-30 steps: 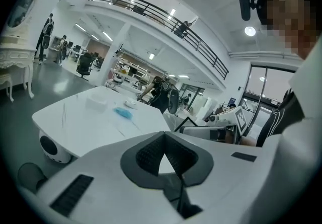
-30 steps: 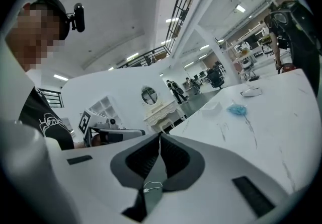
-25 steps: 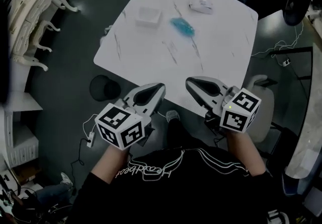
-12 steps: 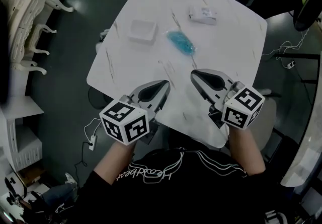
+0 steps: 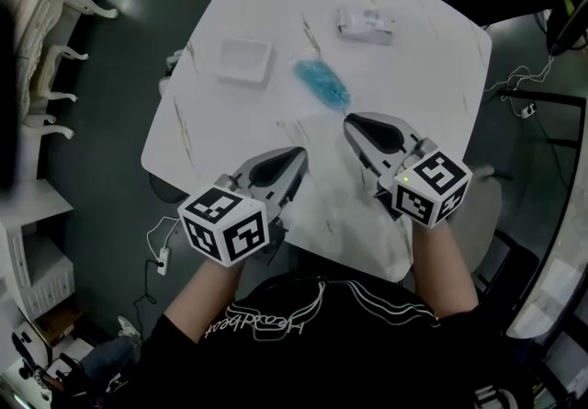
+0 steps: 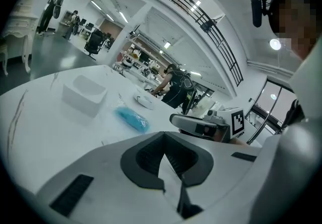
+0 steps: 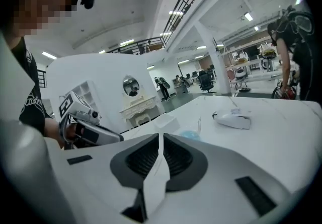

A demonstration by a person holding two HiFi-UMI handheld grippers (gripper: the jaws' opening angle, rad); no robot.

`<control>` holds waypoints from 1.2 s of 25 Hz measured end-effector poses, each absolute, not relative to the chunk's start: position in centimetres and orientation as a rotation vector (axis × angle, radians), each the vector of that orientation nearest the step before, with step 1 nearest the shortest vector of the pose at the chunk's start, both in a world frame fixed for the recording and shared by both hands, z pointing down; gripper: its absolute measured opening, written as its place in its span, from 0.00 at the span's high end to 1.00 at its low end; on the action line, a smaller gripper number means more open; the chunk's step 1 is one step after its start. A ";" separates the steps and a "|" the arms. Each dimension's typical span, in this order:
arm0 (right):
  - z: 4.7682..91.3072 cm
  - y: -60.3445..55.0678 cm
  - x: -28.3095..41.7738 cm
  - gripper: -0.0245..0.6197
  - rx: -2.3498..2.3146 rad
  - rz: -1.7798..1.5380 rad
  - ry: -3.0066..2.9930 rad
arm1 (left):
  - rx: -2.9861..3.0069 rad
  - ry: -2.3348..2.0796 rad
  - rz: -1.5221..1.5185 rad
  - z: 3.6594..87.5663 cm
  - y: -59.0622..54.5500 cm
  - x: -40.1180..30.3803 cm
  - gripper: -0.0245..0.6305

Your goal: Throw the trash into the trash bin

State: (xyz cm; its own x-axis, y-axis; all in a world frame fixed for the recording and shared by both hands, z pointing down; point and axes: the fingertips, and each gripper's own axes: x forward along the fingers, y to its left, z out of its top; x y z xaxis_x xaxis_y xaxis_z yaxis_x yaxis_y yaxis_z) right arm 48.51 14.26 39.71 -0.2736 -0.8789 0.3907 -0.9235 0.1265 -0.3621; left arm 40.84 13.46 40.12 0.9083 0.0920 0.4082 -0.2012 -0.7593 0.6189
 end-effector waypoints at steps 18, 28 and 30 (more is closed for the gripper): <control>45.2 9.2 51.5 0.63 1.833 0.608 -2.037 | 2.390 -0.134 0.611 41.8 11.6 38.5 0.96; 49.9 8.5 51.6 0.55 1.702 0.652 -1.901 | 2.386 -0.182 0.607 41.8 10.6 36.2 0.96; 50.5 8.6 51.9 0.55 1.694 0.677 -1.877 | 2.381 -0.199 0.608 41.7 10.4 35.5 0.96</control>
State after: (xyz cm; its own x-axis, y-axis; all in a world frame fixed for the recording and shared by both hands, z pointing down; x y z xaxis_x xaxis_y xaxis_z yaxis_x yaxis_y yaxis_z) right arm 51.85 8.59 50.49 -0.0840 -0.7364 0.6713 -0.9954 0.0937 -0.0218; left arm 35.45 10.44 41.75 0.8801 0.0159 0.4746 -0.2930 -0.7684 0.5690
